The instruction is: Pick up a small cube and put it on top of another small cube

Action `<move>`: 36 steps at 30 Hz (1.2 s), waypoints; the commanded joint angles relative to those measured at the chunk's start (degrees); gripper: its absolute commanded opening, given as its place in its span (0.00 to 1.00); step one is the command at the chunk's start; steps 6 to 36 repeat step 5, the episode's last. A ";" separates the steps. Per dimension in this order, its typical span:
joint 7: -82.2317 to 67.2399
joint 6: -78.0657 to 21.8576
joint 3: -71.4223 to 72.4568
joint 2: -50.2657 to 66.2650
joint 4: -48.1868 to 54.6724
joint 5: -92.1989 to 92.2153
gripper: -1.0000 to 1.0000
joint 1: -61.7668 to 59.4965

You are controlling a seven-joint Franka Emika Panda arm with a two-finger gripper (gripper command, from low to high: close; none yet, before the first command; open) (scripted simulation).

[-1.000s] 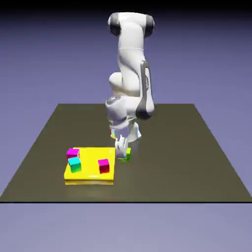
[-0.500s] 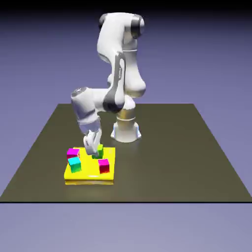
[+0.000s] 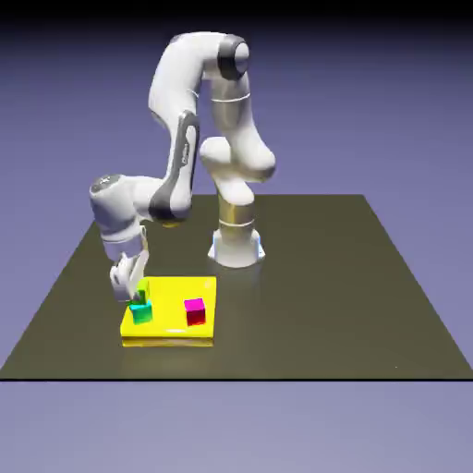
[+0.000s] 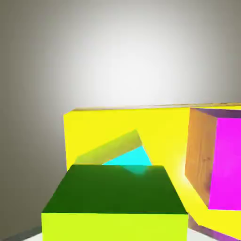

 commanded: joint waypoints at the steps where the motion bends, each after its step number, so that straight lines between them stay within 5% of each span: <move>1: 0.15 -2.49 -0.12 -1.92 0.55 -0.17 1.00 -0.16; 5: 0.66 -10.63 -0.53 -8.23 2.36 -0.75 1.00 -0.68; 36: 0.66 -10.63 -0.53 -8.23 2.36 -0.75 1.00 -0.68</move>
